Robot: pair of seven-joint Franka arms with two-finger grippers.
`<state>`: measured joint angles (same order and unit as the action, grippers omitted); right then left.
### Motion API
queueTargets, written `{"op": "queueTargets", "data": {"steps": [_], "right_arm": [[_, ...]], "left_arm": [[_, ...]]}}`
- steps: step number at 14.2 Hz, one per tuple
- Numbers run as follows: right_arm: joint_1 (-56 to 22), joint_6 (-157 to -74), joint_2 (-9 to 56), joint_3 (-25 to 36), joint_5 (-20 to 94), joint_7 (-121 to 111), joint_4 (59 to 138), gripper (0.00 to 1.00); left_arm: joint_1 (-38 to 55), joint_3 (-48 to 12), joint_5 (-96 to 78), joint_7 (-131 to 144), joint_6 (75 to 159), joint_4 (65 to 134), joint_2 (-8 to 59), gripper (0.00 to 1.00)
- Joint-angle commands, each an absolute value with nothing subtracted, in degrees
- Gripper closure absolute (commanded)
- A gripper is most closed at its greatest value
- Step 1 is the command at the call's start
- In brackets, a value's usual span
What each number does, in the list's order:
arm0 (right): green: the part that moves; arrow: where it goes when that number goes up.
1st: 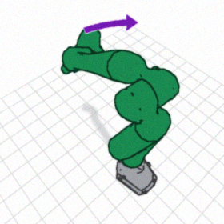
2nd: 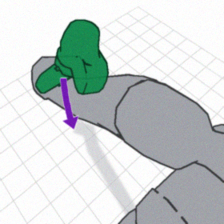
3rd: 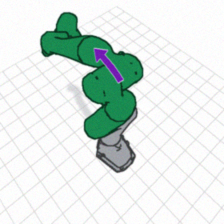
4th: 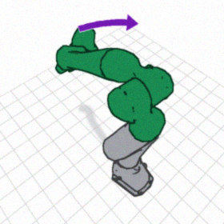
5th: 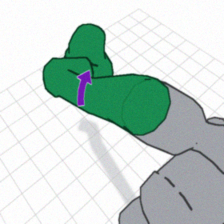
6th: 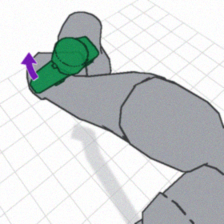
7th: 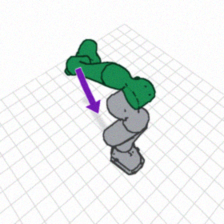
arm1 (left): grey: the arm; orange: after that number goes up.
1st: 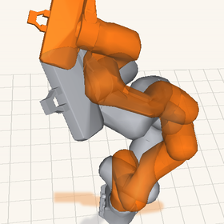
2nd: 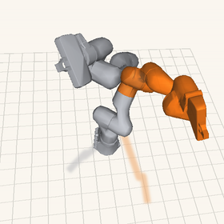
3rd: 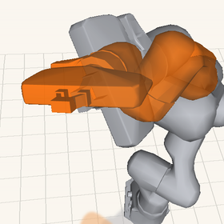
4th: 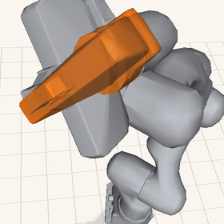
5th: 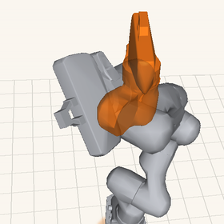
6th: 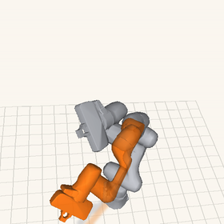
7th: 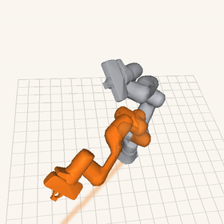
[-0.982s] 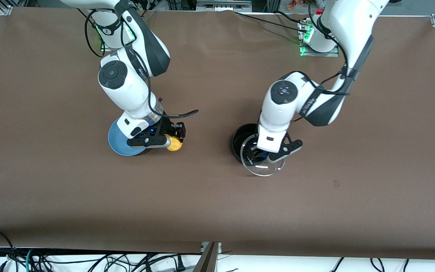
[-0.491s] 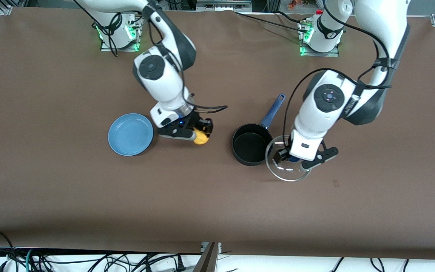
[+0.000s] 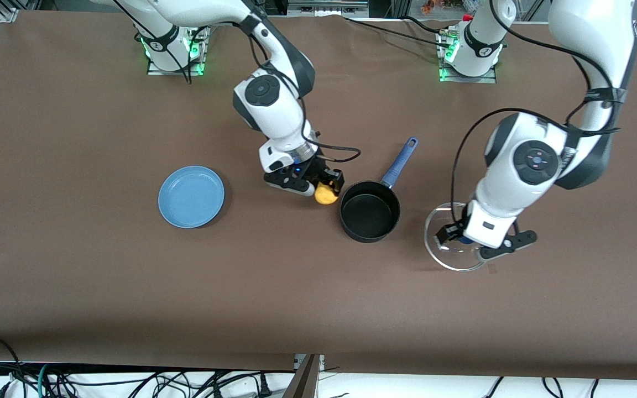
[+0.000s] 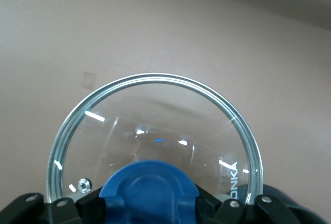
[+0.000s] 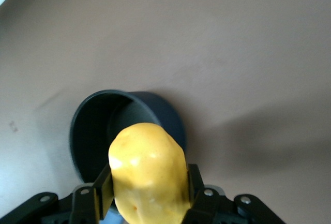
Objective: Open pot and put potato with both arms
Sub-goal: 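Lift the lid with the left gripper while the right gripper carries the potato, then lower the potato into the saucepan and open the right gripper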
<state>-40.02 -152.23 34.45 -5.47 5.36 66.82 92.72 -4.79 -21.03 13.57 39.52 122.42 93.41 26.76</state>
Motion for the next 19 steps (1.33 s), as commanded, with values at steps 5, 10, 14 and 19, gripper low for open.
{"op": "queueTargets", "data": {"steps": [5,10,14,19], "right_arm": [[-43.07,-157.57,42.62,-5.1,5.63,75.06,82.44,0.81],[-44.03,-163.56,45.78,-5.01,5.63,75.15,81.65,0.81],[-44.3,-165.75,48.51,-4.92,5.54,75.06,79.9,0.8],[-44.47,-166.2,50.09,-4.92,5.45,74.88,79.19,0.78]], "left_arm": [[-12.82,-21.8,11.87,24.63,121.64,99.04,22.59,0.81],[-17.49,-21.8,11.87,18.19,129.88,105.98,21.8,0.8],[-19.95,-21.8,11.95,16.26,138.41,113.54,20.66,0.81],[-21.53,-21.71,12.66,16.17,142.63,118.73,19.6,0.81]]}}
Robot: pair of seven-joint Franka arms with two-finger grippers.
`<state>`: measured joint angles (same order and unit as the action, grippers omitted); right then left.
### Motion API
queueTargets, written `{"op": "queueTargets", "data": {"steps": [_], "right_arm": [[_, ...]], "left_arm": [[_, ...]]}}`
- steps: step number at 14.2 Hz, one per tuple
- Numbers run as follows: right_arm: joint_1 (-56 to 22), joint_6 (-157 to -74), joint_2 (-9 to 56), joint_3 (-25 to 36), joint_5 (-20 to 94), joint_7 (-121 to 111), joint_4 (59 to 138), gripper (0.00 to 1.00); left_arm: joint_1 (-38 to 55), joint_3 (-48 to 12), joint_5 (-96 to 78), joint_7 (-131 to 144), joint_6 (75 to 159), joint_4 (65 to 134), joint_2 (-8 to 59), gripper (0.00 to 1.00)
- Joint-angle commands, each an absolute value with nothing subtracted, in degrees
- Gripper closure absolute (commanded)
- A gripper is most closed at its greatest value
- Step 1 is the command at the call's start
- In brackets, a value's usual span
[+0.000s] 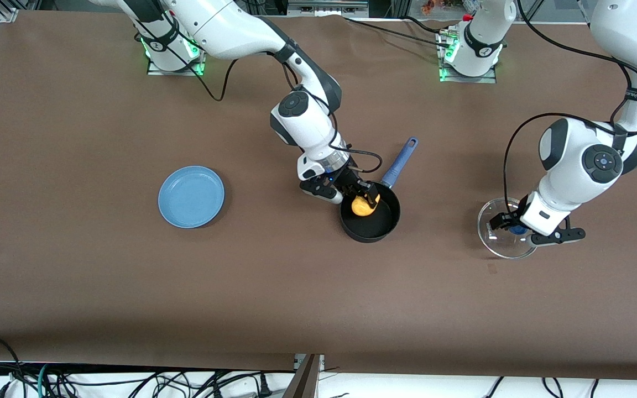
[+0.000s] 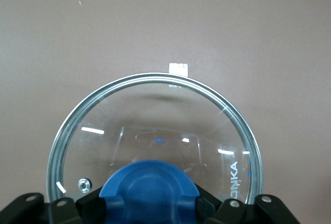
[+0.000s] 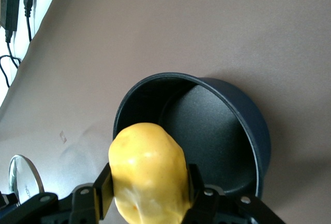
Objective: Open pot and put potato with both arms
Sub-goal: 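Lower the potato into the saucepan and open the right gripper, then withdraw the right gripper while the left gripper sets the lid down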
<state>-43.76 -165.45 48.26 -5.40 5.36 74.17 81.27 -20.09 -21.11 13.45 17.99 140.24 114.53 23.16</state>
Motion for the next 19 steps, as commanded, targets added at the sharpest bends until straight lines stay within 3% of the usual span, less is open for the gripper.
{"op": "queueTargets", "data": {"steps": [1,2,4,5,9,13,19], "right_arm": [[-44.47,-166.98,50.53,-5.01,5.36,74.8,79.19,0.76],[-44.47,-167.95,50.97,-5.01,5.36,74.88,79.19,0.61],[-44.65,-168.13,51.33,-5.01,5.36,74.88,79.19,0.48],[-44.74,-168.13,51.33,-4.92,5.1,74.62,79.19,0.0],[-44.74,-165.95,50.54,-4.4,4.84,73.92,77.53,0.0],[-44.12,-146.39,48.69,-2.47,0.1,70.07,71.12,0.0],[-37.11,-124.23,41.67,-2.37,0.09,43.13,70.58,0.0]], "left_arm": [[-21.79,-21.71,12.66,16.17,144.39,120.39,19.43,0.8],[-21.88,-21.71,12.66,16.17,145.54,121.63,19.34,0.8],[-22.5,-21.71,12.74,16.08,148.52,123.91,19.42,0.8],[-22.59,-21.62,12.74,16.08,150.71,125.4,19.51,0.8],[-22.59,-21.45,12.92,16.08,153.37,127.53,19.95,0.8],[-25.48,-21.53,19.41,16.17,154.59,127.71,21.53,0.8],[-26.1,-21.27,20.04,16.17,158.89,128.75,24.52,0.78]]}}
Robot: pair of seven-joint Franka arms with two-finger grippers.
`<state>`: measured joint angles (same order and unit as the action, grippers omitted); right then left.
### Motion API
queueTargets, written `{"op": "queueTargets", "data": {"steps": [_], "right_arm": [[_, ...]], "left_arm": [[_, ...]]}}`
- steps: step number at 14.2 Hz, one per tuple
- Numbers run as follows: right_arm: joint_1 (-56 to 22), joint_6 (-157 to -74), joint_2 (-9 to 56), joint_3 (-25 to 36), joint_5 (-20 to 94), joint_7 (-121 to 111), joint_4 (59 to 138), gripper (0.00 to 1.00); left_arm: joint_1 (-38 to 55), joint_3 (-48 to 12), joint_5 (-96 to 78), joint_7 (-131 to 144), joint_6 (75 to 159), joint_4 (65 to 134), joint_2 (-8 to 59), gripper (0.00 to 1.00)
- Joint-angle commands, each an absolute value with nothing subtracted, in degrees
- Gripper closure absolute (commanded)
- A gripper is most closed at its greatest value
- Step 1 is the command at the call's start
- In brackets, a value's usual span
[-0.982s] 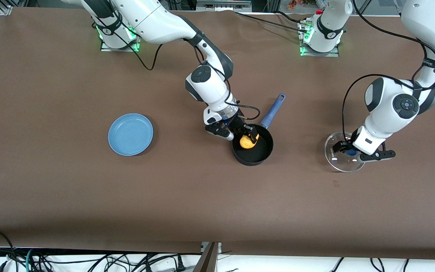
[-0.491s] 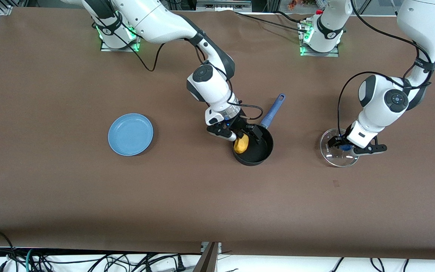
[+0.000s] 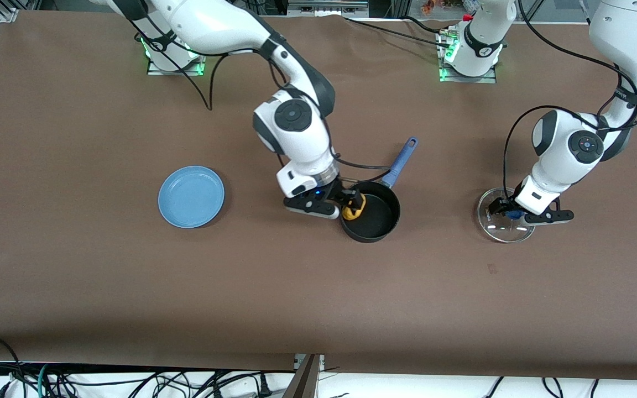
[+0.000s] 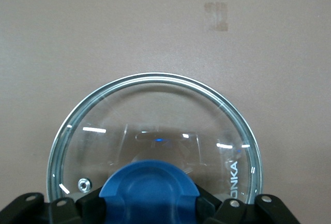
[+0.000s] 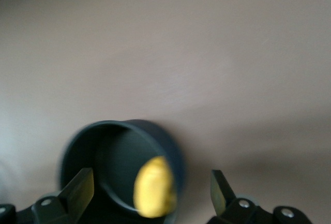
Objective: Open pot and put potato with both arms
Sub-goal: 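Withdraw the right gripper while the left gripper sets the lid down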
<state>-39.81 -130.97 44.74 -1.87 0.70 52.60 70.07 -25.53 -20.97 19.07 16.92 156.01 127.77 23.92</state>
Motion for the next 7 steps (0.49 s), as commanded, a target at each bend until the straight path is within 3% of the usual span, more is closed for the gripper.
{"op": "queueTargets", "data": {"steps": [1,4,5,7], "right_arm": [[-35.09,-121.41,40.18,-2.37,0.26,37.06,70.58,0.0],[-29.55,-113.67,35.87,-2.29,-0.08,24.03,70.58,0.0],[-27.44,-110.16,34.38,-2.37,-0.09,20.25,70.58,0.0],[-23.57,-105.05,31.65,-2.37,-0.09,9.64,70.58,0.0]], "left_arm": [[-26.19,-21.27,20.04,16.17,160.21,128.93,25.13,0.78],[-26.46,-21.18,22.04,16.17,160.31,128.94,25.93,0.63],[-26.8,-21.18,23.8,16.17,160.31,128.94,26.28,0.46],[-28.12,-21.27,25.22,16.17,160.4,128.94,26.46,0.36]]}}
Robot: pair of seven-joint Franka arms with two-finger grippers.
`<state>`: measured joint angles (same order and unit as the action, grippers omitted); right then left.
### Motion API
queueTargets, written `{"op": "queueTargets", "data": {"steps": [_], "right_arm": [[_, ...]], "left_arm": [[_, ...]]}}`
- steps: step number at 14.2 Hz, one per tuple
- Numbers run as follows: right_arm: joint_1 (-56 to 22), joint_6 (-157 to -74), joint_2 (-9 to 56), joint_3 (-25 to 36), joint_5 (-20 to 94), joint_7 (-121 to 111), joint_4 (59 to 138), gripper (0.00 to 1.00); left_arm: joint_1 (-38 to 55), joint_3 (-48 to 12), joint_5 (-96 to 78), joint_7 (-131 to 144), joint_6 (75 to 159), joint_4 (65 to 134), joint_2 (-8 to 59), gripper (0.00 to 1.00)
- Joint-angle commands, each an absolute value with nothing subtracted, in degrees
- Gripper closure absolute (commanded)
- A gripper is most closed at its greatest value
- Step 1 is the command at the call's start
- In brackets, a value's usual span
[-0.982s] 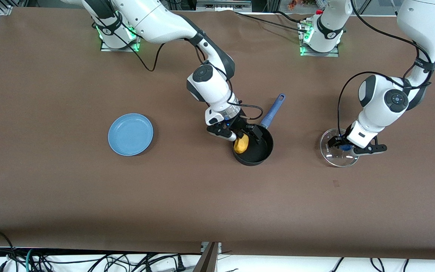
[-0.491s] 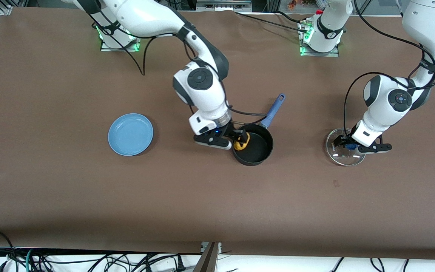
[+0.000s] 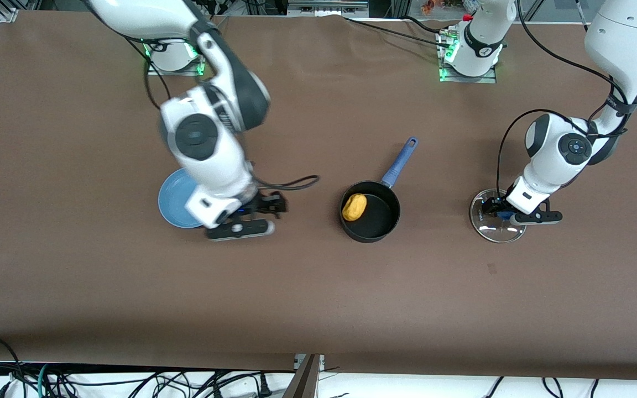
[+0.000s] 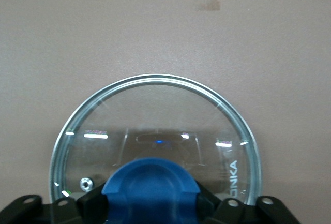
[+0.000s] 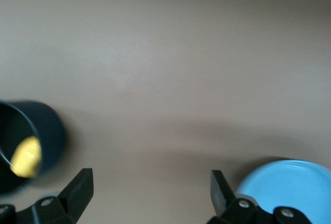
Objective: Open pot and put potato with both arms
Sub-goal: 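Withdraw the right gripper while the left gripper sets the lid down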
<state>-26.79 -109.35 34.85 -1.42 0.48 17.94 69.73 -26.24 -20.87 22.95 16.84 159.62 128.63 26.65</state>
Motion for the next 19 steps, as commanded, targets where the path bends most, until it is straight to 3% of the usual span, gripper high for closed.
{"op": "queueTargets", "data": {"steps": [1,2,3,9,14,19], "right_arm": [[-21.21,-103.9,29.73,-2.29,-0.26,5.67,70.75,0.0],[-18.48,-102.93,27.71,-2.37,-0.18,4.15,71.36,0.0],[-16.2,-102.14,25.16,-2.37,-0.09,3.96,73.02,0.0],[-7.12,-102.3,9.96,-2.46,-0.17,5.01,89.44,0.0],[-3.17,-97.91,3.7,-2.2,-0.35,4.39,90.88,0.0],[-2.9,-92.91,2.72,-2.46,-5.8,0.62,90.18,0.0]], "left_arm": [[-28.12,-21.27,25.22,16.35,160.4,128.85,26.28,0.3],[-28.12,-21.27,25.22,16.43,160.31,128.76,26.19,0.02],[-28.12,-21.36,25.22,16.61,160.31,128.59,25.84,0.0],[-27.68,-22.5,25.22,21.88,158.74,127.09,23.12,0.0],[-27.69,-25.04,24.26,22.58,152.51,124.11,21.01,0.0],[-27.86,-31.72,19.34,24.17,132.67,114.37,17.76,0.0]]}}
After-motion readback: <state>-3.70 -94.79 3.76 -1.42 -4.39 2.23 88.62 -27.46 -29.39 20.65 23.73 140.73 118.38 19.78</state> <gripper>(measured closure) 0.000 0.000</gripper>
